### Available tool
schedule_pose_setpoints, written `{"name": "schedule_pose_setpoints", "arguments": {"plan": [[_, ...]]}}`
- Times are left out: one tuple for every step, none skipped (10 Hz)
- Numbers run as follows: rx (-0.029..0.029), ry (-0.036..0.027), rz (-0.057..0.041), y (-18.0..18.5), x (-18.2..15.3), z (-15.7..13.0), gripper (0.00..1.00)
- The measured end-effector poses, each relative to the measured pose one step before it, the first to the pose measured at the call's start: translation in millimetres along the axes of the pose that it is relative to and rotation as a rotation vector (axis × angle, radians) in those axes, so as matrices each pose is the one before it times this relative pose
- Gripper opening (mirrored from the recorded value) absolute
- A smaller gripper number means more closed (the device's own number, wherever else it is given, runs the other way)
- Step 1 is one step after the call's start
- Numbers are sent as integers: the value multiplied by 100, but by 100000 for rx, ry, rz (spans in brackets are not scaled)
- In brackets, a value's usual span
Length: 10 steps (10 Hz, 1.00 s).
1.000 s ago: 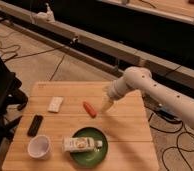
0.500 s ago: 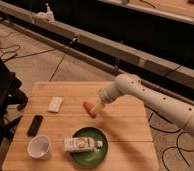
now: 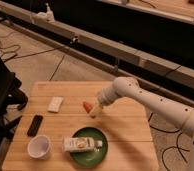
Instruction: Drag the pepper across the table
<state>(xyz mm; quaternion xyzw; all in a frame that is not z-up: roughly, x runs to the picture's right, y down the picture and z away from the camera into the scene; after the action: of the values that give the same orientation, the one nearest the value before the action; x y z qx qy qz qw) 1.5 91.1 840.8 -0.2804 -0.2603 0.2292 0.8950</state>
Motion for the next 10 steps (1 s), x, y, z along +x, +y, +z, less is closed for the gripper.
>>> {"name": "schedule_pose_setpoints", "arguments": {"plan": [[34,36,59,-18,61,-5,80],[146,132,139,-42,-4,-3,80],[1521,912,900,-499,294,-84,80],[2455,2192,1068,-978,459,477,80],[1334,1062,740,-592,189,413,80],[1355,1834,847,-665,202,1032,80],[372,471,1621,-258,113,853,80],[-282,-264,1638,22,93,752,80],[-1044,-644,1209,355,-84,834,80],[-1346,-687,525,512,-249,781,80]]}}
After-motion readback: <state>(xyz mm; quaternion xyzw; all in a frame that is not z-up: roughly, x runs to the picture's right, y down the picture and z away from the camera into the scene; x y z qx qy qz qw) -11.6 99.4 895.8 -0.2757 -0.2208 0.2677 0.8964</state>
